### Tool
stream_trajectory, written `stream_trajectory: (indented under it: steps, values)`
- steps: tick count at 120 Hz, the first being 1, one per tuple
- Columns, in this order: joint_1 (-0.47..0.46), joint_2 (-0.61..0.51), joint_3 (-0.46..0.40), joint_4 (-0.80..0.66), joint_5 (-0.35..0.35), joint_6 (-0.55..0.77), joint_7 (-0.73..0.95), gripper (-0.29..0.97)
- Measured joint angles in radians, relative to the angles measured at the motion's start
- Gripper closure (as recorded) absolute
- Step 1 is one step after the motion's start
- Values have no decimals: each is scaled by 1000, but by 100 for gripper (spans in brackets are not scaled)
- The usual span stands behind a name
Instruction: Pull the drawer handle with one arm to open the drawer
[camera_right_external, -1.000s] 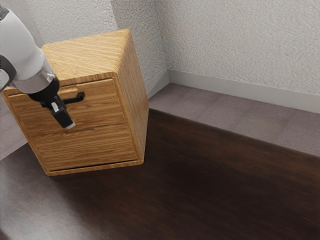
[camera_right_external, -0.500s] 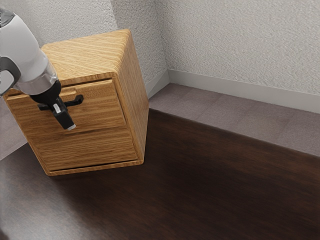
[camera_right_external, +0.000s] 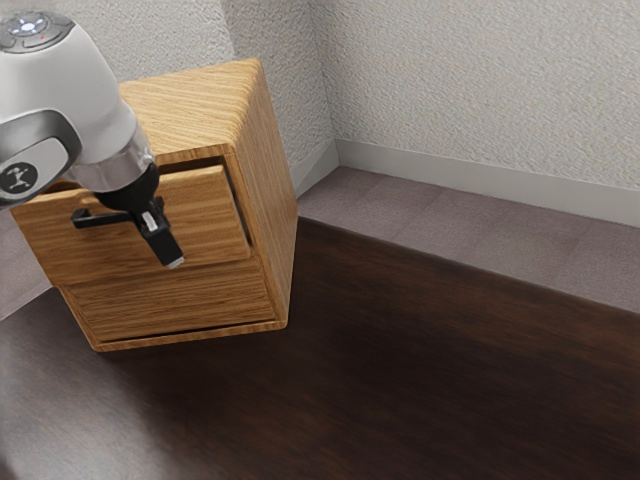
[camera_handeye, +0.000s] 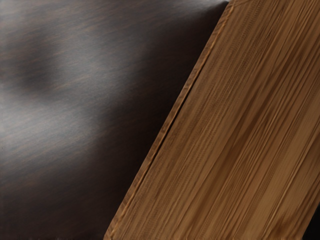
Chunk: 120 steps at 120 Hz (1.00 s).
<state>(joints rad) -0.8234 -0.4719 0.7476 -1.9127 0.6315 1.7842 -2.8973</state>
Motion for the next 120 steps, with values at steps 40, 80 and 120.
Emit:
stream_trajectory:
  steps: [40,80,120]
  values:
    - [133,2,-126,-36,-89,2,0,1]
    - [515,4,-520,-92,-243,7,0,0]
    - [746,11,-805,-32,-365,4,0,0]
